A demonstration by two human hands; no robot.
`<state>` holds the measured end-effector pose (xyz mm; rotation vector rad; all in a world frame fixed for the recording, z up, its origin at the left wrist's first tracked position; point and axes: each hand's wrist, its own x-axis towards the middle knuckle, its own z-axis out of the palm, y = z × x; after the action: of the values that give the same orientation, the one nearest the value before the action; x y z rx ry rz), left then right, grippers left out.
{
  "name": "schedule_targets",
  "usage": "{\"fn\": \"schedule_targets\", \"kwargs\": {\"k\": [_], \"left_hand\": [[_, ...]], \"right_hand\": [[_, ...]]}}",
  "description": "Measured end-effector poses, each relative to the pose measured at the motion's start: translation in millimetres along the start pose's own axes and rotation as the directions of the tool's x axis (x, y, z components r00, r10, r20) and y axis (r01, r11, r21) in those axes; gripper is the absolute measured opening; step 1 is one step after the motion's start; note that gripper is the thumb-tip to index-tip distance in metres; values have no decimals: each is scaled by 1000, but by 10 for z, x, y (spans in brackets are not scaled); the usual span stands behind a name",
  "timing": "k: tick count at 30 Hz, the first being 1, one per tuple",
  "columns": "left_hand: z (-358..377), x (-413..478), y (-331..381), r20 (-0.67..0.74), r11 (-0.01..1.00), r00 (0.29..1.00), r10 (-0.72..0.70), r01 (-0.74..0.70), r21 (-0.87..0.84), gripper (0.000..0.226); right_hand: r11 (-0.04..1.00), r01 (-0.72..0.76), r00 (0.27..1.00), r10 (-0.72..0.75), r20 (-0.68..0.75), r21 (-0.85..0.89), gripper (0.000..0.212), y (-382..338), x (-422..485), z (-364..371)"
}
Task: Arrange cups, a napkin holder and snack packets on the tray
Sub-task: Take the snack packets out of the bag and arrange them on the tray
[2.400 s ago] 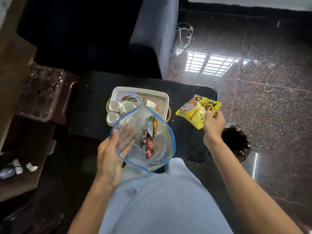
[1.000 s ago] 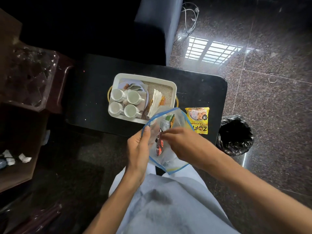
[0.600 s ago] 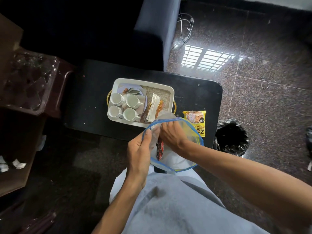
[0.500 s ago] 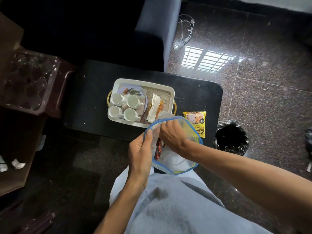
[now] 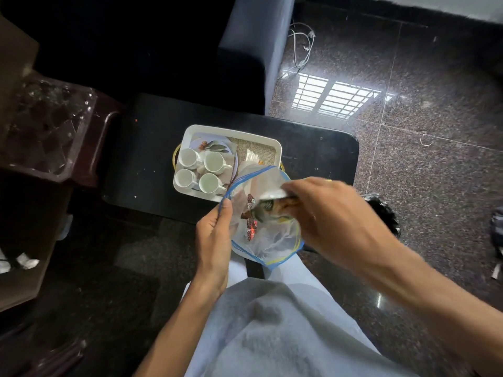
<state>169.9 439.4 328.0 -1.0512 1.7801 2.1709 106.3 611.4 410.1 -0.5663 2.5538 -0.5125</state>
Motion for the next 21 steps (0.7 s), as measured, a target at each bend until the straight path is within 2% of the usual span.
{"fn": "schedule_targets", "kwargs": {"k": [2, 3, 5, 7, 10, 12, 14, 16, 21], "left_hand": [[-15, 18, 40, -7, 1000, 1000, -5, 4, -21, 30], [-17, 28, 49, -13, 1000, 1000, -9, 9, -27, 30], [-15, 44, 55, -27, 1000, 1000, -15, 14, -23, 29], [6, 47, 65, -35, 1000, 999, -10, 9, -27, 30], [43, 34, 75, -50, 999, 999, -12, 10, -40, 32], [69, 28, 76, -52, 999, 998, -20, 18, -33, 34], [103, 19, 81, -61, 999, 998, -27, 26, -26, 37], [147, 9, 88, -65, 999, 997, -36, 35, -20, 39], [245, -1, 55, -88, 998, 994, -69, 67, -19, 35]], "right_hand": [[967, -67, 983, 105, -148, 245, 21, 142, -108, -151], [917, -91, 962, 181, -204, 388, 21, 226, -147, -200], [736, -100, 920, 324, -219, 670, 24, 393, -188, -247], [555, -65, 870, 438, -225, 830, 25, 573, -169, -212], [437, -24, 784, 567, -254, 899, 24, 868, 7, 2], [366, -69, 728, 655, -204, 928, 18, 1116, 237, 294], [245, -147, 664, 742, -88, 958, 20, 1392, 533, 663], [69, -199, 592, 803, 64, 978, 33, 1639, 818, 1044], [-241, -265, 445, 828, 340, 934, 40, 2007, 1314, 1758]]}}
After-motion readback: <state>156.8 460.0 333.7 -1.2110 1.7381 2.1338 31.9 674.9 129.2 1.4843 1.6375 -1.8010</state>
